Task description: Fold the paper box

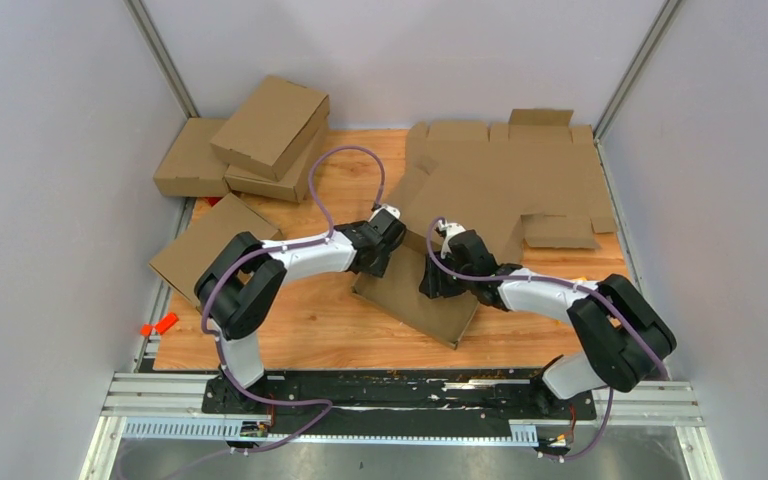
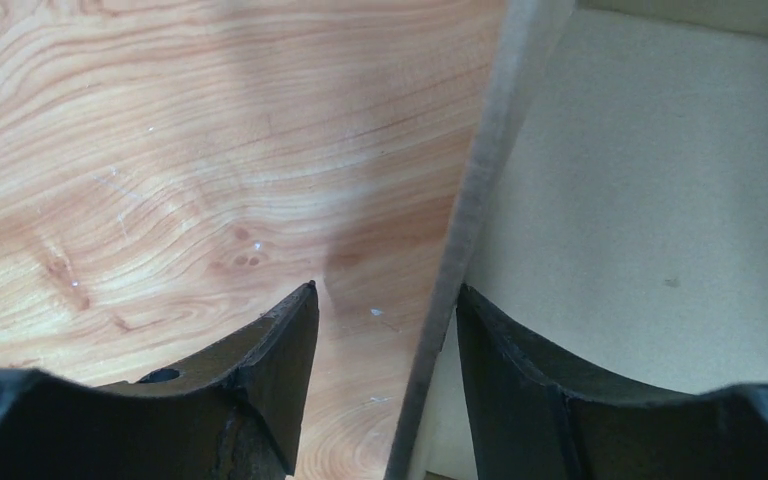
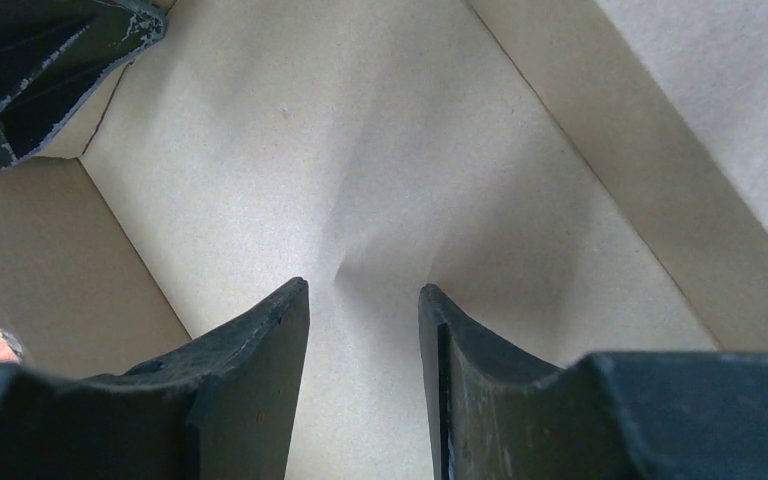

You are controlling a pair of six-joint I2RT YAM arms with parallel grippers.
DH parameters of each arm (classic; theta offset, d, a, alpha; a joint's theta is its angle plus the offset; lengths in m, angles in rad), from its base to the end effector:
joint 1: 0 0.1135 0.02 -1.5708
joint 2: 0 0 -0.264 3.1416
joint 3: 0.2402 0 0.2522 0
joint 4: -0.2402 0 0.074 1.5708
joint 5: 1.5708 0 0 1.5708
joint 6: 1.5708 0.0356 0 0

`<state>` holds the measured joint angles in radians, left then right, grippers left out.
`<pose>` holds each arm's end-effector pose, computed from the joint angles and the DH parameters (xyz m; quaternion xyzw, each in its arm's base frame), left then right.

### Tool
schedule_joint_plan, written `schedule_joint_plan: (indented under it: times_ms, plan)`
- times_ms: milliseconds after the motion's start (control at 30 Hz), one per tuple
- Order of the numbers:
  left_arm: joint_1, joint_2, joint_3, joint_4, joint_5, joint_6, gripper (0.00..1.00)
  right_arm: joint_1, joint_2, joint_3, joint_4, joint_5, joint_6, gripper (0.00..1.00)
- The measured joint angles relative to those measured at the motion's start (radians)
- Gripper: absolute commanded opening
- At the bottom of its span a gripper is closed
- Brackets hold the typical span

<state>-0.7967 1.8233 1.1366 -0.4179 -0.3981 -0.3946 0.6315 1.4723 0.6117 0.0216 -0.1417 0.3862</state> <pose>0.2625 -0.2488 0.1648 0.1457 0.9437 0.0322 0.2954 0.2168 0.1648 0.1483 -0.1391 0.9214 0.2316 0.2795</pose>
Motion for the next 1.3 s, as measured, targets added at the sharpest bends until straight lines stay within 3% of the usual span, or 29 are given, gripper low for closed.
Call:
schedule_joint_plan:
  times_ms: [333, 533, 633, 800, 900, 1133, 1233, 1300]
  plan:
    - [0.018, -0.018, 0.011, 0.1, 0.119, 0.05, 0.53, 0.016, 0.0, 0.0, -0.001, 0.026, -0.011, 0.45]
    - [0.061, 0.002, 0.051, 0.129, 0.161, 0.061, 0.58, 0.021, -0.001, 0.001, -0.002, 0.035, -0.014, 0.45]
    - [0.077, 0.009, 0.051, 0.154, 0.185, 0.061, 0.44, 0.021, -0.001, 0.001, -0.002, 0.036, -0.014, 0.45]
    - [0.098, 0.041, 0.056, 0.203, 0.225, 0.06, 0.0, 0.023, -0.002, 0.001, 0.0, 0.037, -0.014, 0.45]
    - [0.091, 0.047, 0.063, 0.204, 0.227, 0.08, 0.0, 0.023, -0.002, 0.001, 0.0, 0.044, -0.015, 0.46]
    - [0.09, 0.018, 0.028, 0.204, 0.193, 0.077, 0.02, 0.029, -0.023, 0.002, -0.017, 0.039, -0.023, 0.62]
    - [0.097, -0.058, -0.063, 0.196, 0.148, 0.047, 0.23, 0.033, -0.089, 0.002, -0.078, 0.038, -0.027, 0.73]
    - [0.1, -0.107, -0.116, 0.187, 0.132, 0.026, 0.49, 0.033, -0.161, 0.005, -0.116, 0.037, -0.029, 0.81]
